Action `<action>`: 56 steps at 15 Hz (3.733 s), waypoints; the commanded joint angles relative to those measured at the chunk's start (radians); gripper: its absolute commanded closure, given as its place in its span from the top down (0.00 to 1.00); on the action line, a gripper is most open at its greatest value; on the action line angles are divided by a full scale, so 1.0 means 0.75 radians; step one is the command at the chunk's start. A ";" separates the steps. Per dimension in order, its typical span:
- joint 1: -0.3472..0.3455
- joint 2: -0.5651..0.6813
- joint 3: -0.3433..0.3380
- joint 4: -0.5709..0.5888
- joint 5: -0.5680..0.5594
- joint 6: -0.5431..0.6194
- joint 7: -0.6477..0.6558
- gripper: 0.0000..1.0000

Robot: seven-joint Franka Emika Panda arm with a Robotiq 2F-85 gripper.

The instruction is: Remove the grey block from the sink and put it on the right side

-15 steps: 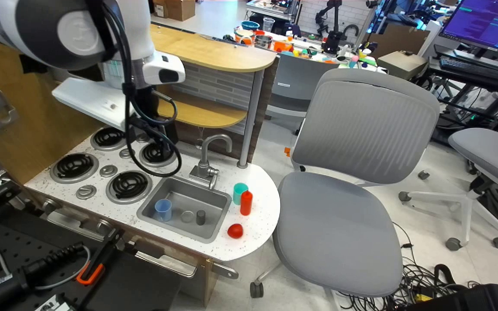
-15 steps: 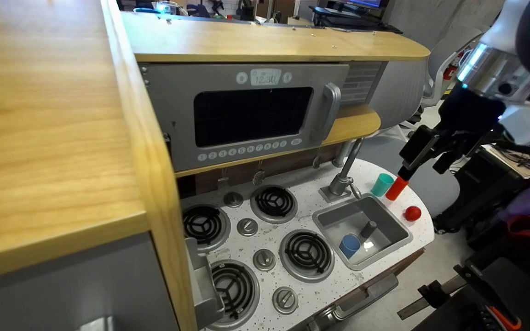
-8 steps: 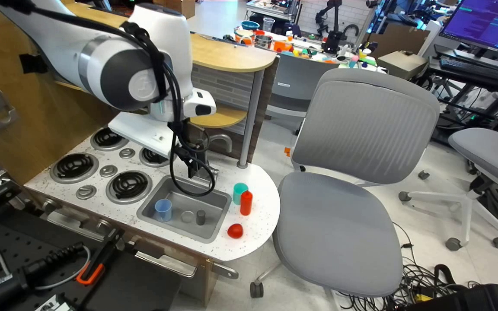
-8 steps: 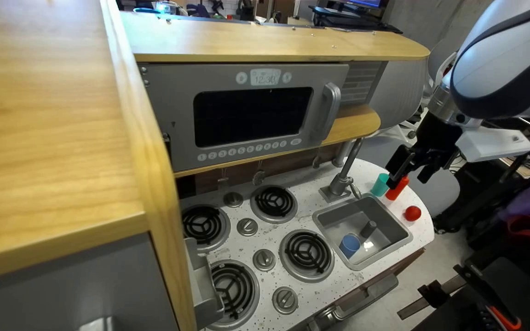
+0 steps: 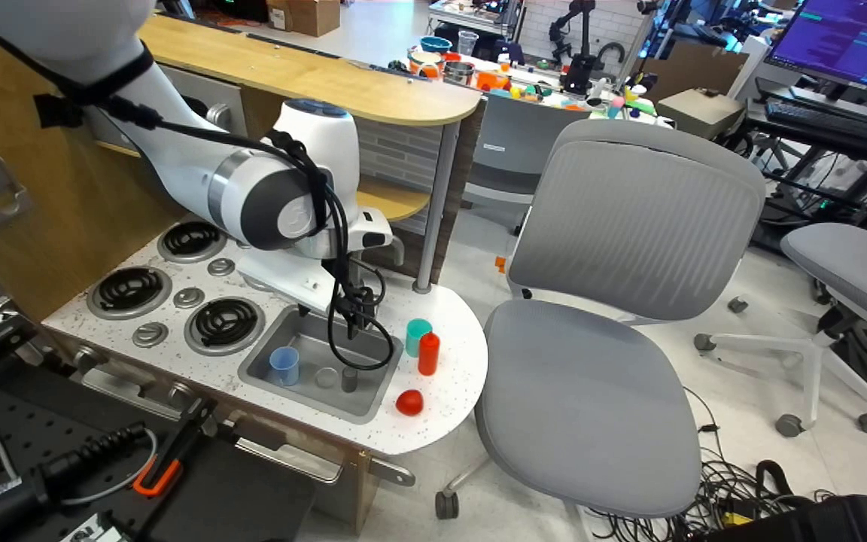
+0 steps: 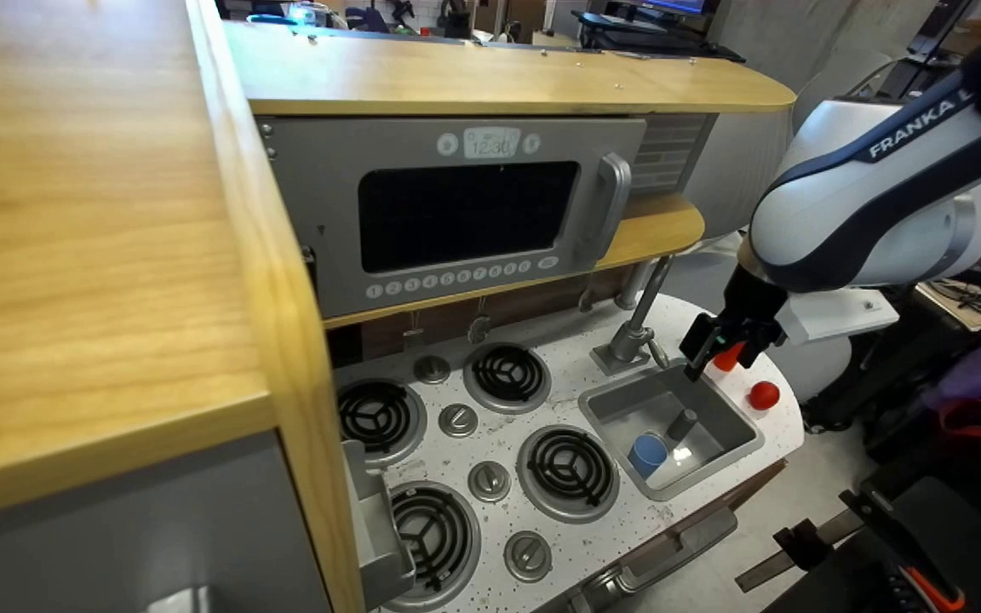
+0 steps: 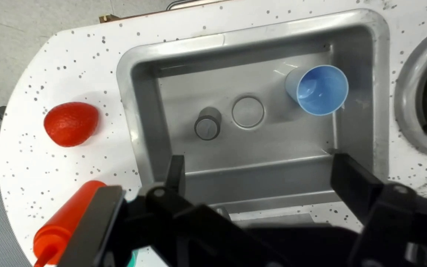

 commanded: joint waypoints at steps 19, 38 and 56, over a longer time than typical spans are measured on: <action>-0.024 0.532 -0.027 0.509 -0.032 -0.035 0.017 1.00; 0.023 0.568 -0.080 0.579 -0.057 -0.105 0.106 0.05; -0.075 0.025 0.033 -0.016 0.154 -0.073 0.161 0.07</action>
